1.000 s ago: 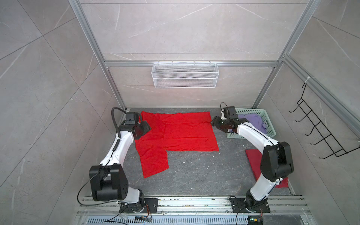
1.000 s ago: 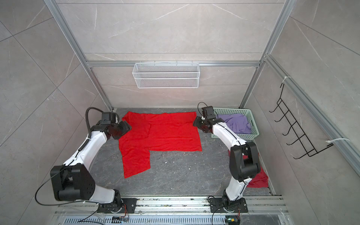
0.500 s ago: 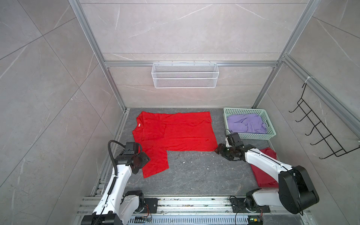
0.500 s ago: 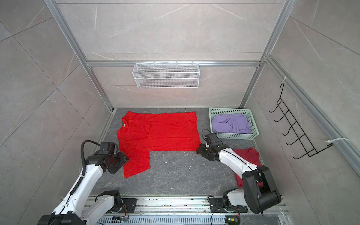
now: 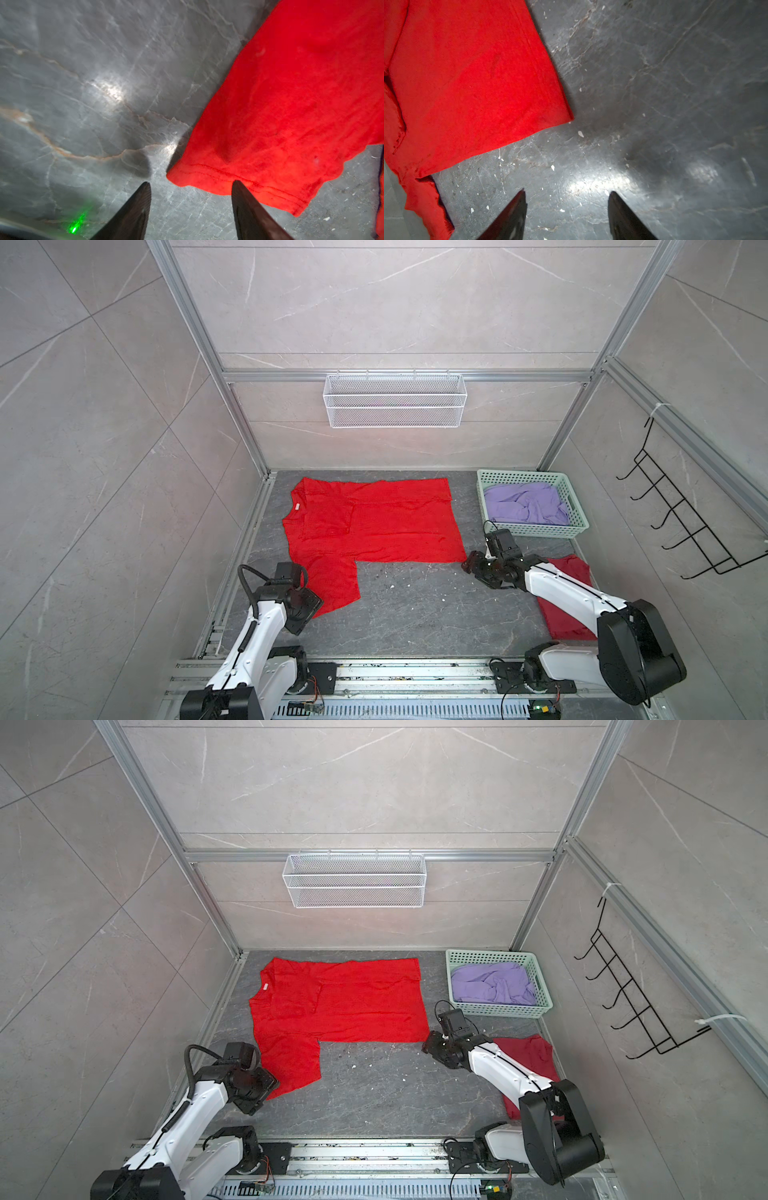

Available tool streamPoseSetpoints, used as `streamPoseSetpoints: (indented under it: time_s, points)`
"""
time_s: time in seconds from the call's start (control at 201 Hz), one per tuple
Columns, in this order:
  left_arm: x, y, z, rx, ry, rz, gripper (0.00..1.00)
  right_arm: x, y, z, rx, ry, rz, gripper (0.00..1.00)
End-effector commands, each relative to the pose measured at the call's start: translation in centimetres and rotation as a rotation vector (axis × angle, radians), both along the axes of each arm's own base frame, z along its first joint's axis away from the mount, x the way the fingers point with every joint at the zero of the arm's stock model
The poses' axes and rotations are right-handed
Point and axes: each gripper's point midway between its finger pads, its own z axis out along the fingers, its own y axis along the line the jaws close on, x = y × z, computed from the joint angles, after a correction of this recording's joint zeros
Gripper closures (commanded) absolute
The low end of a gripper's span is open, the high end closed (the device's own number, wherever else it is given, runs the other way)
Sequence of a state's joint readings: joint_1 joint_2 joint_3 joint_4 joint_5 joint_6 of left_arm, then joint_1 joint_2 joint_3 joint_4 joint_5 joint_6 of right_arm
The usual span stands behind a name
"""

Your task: Fold and stack the t-shirts

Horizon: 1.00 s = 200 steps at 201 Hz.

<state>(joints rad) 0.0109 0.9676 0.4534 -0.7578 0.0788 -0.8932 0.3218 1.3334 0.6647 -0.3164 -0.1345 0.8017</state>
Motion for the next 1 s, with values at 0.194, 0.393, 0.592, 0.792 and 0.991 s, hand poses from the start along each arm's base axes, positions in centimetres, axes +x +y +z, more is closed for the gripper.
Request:
streamPoseSetpoints:
  time_s: [0.194, 0.393, 0.592, 0.792, 0.991]
  points:
    - [0.4, 0.6, -2.5, 0.036, 0.061, 0.013, 0.46, 1.1, -0.3, 0.6, -0.034, -0.010, -0.034, 0.37]
    - [0.7, 0.3, -2.8, 0.015, 0.064, 0.005, 0.68, 1.1, -0.8, 0.2, -0.060, 0.006, -0.057, 0.37]
    - [0.3, -0.1, -2.1, -0.006, 0.046, 0.010, 0.80, 0.9, -1.6, -0.7, -0.083, 0.049, -0.124, 0.36]
    - [0.3, -0.1, -0.7, -0.007, -0.014, 0.014, 0.97, 1.6, -1.3, -1.9, -0.054, 0.053, -0.183, 0.35]
    - [0.7, -0.2, -0.1, -0.013, -0.043, 0.011, 1.00, 3.3, 0.2, -2.9, -0.045, 0.068, -0.194, 0.39]
